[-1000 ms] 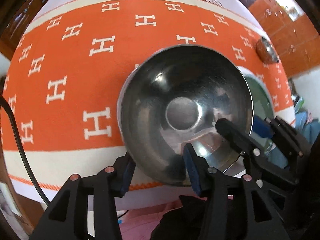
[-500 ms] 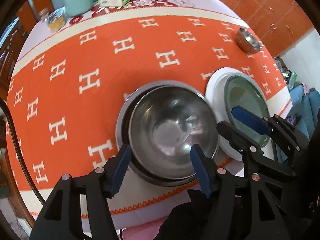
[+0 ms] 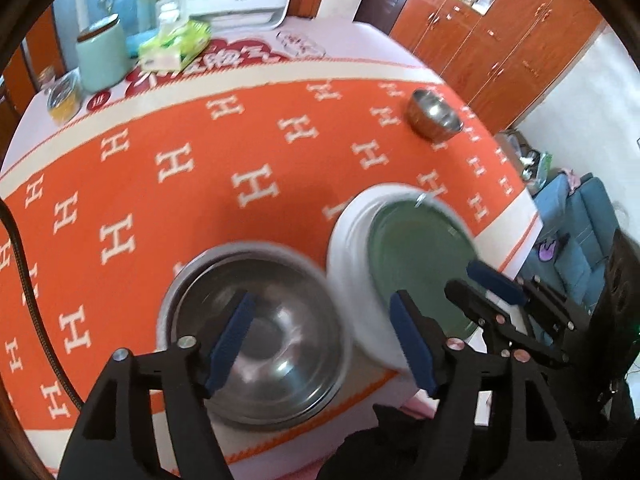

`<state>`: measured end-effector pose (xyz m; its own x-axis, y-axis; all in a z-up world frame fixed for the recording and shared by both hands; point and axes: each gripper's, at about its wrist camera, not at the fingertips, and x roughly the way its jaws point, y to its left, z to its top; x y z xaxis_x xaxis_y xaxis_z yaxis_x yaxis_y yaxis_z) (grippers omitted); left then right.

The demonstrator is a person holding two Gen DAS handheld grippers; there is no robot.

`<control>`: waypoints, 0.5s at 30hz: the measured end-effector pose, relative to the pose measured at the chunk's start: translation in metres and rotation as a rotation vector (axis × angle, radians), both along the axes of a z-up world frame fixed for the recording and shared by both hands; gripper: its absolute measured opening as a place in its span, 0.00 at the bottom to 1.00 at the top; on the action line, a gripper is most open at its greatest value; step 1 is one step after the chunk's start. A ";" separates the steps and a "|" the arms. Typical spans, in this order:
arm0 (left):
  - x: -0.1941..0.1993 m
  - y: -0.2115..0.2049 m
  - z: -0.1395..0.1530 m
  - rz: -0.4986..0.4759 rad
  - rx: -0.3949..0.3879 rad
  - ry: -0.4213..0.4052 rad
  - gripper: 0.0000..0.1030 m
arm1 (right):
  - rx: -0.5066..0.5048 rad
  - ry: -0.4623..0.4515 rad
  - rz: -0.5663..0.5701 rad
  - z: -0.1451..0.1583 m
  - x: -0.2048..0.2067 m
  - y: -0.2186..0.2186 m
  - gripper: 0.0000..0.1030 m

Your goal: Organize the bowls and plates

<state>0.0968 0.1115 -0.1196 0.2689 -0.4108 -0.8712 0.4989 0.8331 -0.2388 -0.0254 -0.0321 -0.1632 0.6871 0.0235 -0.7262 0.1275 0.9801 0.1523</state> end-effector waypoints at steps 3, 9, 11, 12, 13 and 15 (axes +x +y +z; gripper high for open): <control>0.002 -0.017 0.004 0.020 -0.008 -0.021 0.77 | 0.015 -0.004 -0.047 0.001 -0.009 -0.024 0.33; 0.007 -0.053 0.010 0.061 -0.002 -0.036 0.77 | 0.053 -0.012 -0.121 0.004 -0.022 -0.076 0.44; 0.009 -0.065 0.012 0.067 -0.007 -0.035 0.78 | 0.059 -0.014 -0.134 0.005 -0.025 -0.093 0.44; 0.010 -0.074 0.014 0.071 -0.009 -0.034 0.78 | 0.061 -0.015 -0.136 0.006 -0.025 -0.102 0.45; 0.011 -0.081 0.015 0.075 -0.011 -0.036 0.78 | 0.061 -0.014 -0.137 0.007 -0.025 -0.111 0.46; 0.013 -0.095 0.019 0.086 -0.017 -0.045 0.78 | 0.059 -0.014 -0.133 0.009 -0.025 -0.125 0.49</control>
